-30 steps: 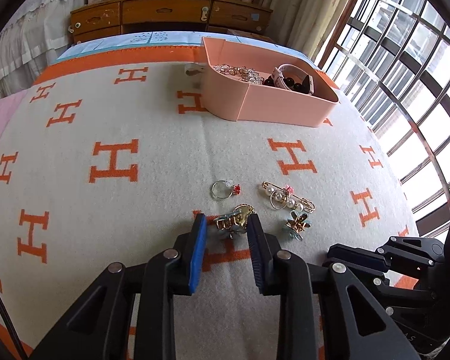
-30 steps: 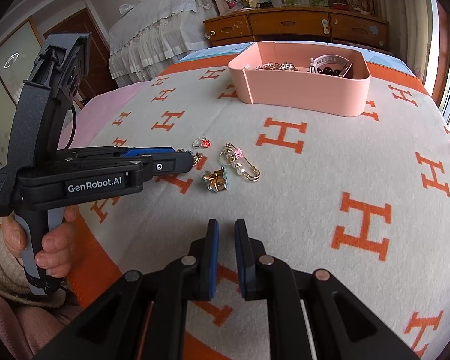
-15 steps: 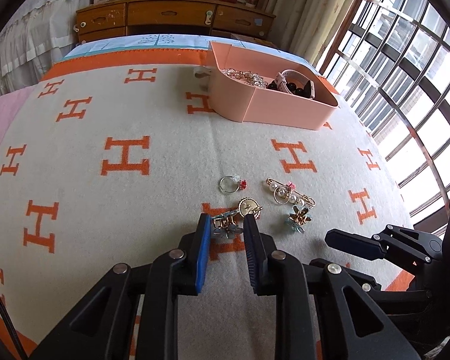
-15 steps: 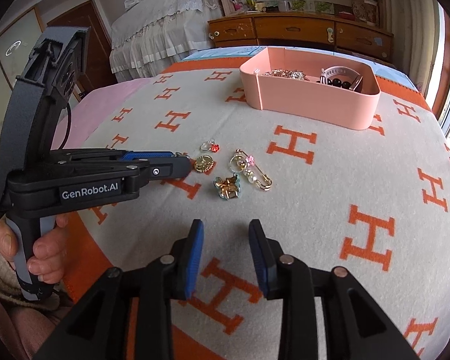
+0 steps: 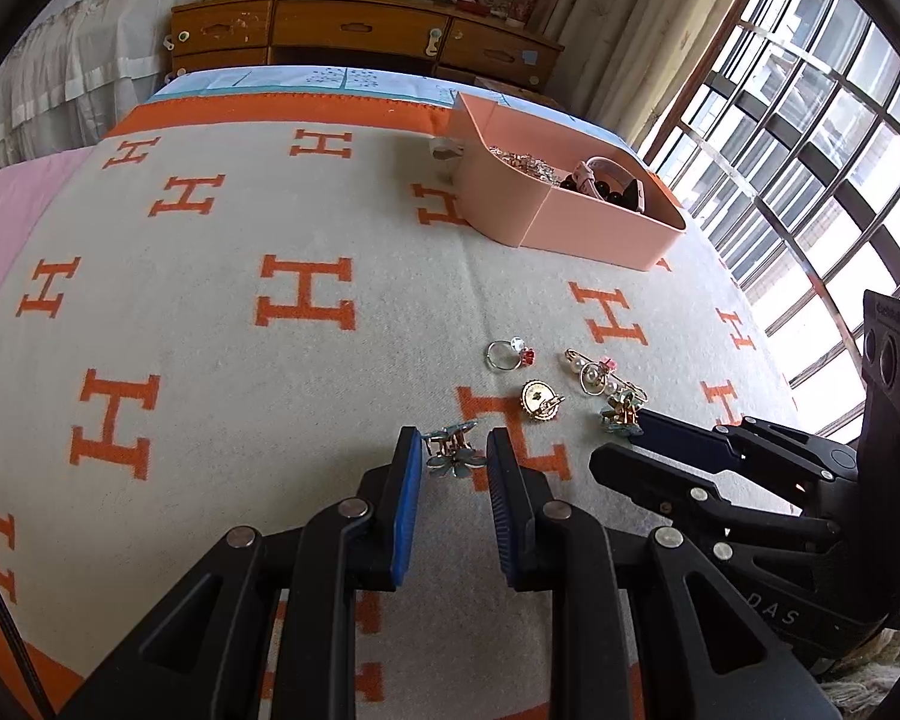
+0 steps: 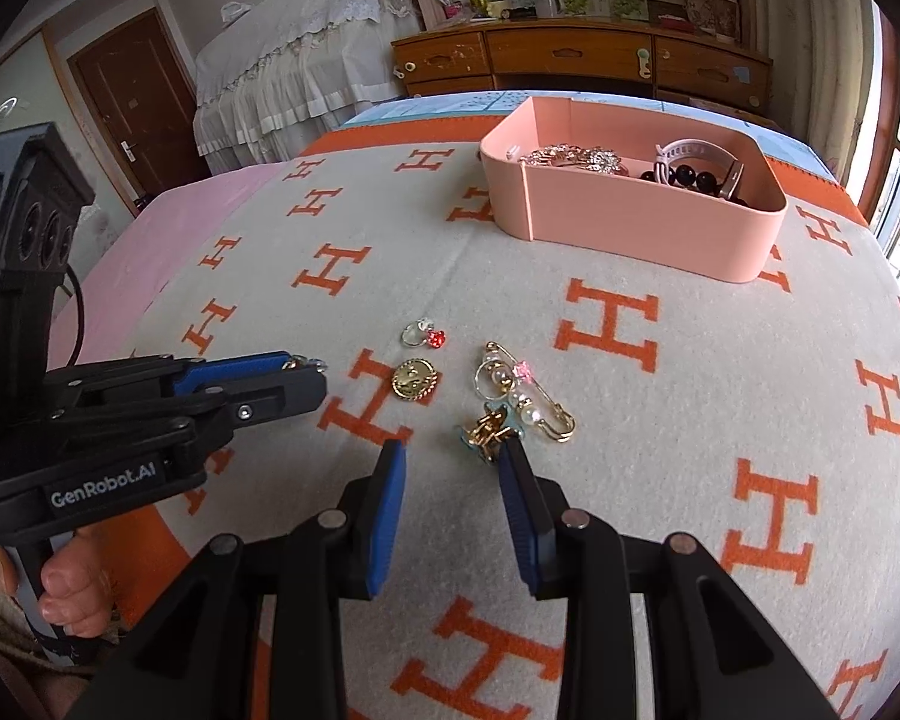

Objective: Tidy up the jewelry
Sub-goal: 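Grasp the blue flower brooch with the left gripper while the right grasps the gold flower brooch, then carry both brooches into the pink tray and open both grippers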

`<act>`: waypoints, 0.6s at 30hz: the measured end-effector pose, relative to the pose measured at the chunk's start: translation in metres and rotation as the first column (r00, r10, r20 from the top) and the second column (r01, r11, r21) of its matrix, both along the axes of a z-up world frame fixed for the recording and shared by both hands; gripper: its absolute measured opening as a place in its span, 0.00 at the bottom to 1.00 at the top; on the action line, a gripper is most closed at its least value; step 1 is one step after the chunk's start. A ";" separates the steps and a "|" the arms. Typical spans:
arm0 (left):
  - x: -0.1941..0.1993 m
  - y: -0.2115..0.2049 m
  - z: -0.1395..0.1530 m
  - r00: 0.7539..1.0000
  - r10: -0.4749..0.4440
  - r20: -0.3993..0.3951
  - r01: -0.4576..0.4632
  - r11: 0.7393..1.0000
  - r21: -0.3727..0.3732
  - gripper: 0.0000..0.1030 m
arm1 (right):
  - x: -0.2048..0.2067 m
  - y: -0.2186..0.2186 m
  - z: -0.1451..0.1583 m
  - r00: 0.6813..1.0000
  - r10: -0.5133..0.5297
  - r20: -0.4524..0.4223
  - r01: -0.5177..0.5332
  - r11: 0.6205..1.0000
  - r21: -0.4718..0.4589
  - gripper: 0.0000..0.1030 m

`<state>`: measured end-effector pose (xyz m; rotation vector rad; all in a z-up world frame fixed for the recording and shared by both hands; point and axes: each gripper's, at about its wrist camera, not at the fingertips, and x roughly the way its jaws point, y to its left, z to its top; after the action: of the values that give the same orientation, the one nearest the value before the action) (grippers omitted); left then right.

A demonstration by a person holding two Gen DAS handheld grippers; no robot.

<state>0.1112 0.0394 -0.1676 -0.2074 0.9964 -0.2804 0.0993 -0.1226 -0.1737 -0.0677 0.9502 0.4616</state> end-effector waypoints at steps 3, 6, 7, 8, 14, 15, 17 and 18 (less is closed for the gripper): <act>-0.002 0.006 -0.001 1.000 0.000 0.001 0.000 1.000 -0.016 0.20 | 0.003 0.001 0.000 0.999 -0.034 0.003 0.034 0.999 -0.014 0.32; -0.003 0.009 -0.002 1.000 -0.004 0.004 0.004 1.000 -0.026 0.20 | 0.005 0.005 0.000 0.998 -0.054 0.012 0.054 0.998 -0.034 0.32; -0.003 0.010 -0.002 1.000 -0.005 0.004 0.005 1.000 -0.027 0.20 | 0.005 0.006 0.000 0.998 -0.057 0.018 0.057 0.997 -0.045 0.32; -0.003 0.011 -0.003 1.000 -0.006 0.005 0.006 1.000 -0.027 0.20 | 0.004 0.008 0.000 0.998 -0.059 0.025 0.061 0.997 -0.056 0.32; -0.006 0.012 -0.001 1.000 -0.011 0.014 0.011 1.000 -0.028 0.20 | 0.002 0.008 -0.001 0.995 -0.083 0.048 0.087 0.993 -0.079 0.21; -0.006 0.011 0.000 1.000 -0.013 0.015 0.013 1.000 -0.028 0.20 | 0.003 0.007 -0.001 0.996 -0.083 0.045 0.086 0.994 -0.066 0.20; -0.007 0.009 0.001 1.000 -0.017 0.018 0.018 1.000 -0.025 0.20 | 0.003 0.003 -0.001 0.996 -0.084 0.039 0.086 0.995 -0.042 0.20; -0.008 0.008 0.002 1.000 -0.019 0.021 0.020 1.000 -0.024 0.20 | 0.002 0.001 -0.001 0.996 -0.082 0.035 0.083 0.996 -0.032 0.19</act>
<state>0.1035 0.0474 -0.1659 -0.2163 0.9754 -0.3120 0.1016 -0.1213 -0.1745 -0.0658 0.9236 0.3675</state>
